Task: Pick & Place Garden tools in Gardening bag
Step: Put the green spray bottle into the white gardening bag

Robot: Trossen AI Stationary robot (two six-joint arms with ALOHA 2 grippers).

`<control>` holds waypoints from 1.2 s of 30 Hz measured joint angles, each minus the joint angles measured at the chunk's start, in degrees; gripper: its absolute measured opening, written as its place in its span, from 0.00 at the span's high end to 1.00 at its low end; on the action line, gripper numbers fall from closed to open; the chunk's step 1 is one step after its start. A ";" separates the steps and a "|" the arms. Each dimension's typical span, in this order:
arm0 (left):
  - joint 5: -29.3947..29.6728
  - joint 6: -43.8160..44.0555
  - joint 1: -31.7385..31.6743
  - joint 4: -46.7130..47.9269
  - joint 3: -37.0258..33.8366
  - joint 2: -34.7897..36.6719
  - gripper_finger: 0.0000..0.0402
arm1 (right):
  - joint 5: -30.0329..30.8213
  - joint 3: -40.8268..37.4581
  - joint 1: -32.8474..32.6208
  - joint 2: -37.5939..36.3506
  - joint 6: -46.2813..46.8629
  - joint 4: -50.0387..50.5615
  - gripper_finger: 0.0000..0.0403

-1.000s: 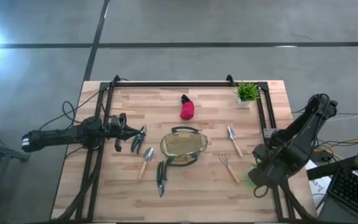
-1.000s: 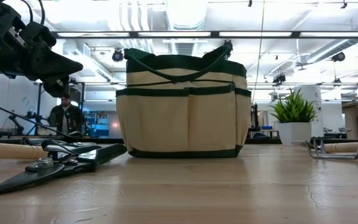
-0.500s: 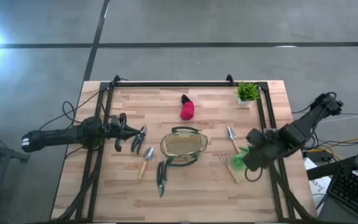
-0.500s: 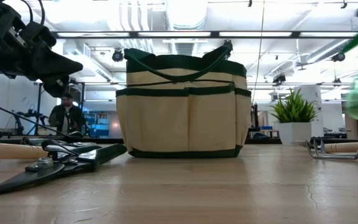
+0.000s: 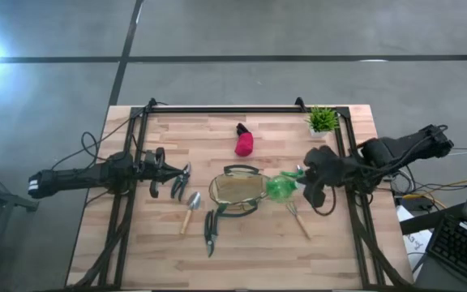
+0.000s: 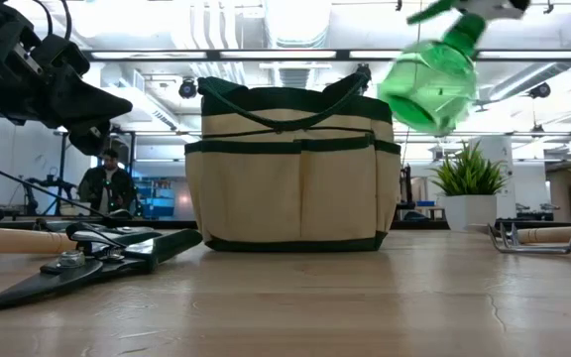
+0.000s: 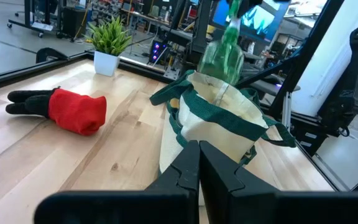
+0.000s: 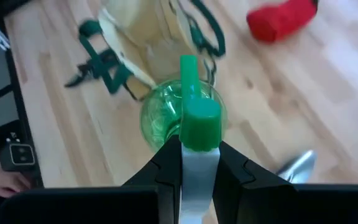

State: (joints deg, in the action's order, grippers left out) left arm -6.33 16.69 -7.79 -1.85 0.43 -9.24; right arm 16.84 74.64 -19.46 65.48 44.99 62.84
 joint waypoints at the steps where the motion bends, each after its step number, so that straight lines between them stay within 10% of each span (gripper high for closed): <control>1: 0.02 0.00 -0.01 0.00 0.00 0.00 0.98 | 0.00 0.92 0.31 0.01 -1.37 0.03 0.89; 14: 0.02 0.00 -0.02 0.00 0.00 0.00 0.98 | 4.35 6.47 0.93 -0.06 -14.59 -1.37 0.89; 36: 2.61 0.01 -0.02 -3.74 0.00 -0.03 0.98 | 4.60 4.30 2.18 -0.01 -10.53 -2.42 0.89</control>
State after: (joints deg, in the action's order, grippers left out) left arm -3.72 16.69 -7.81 -5.59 0.43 -9.27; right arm 21.44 78.94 -17.28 65.47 34.46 60.42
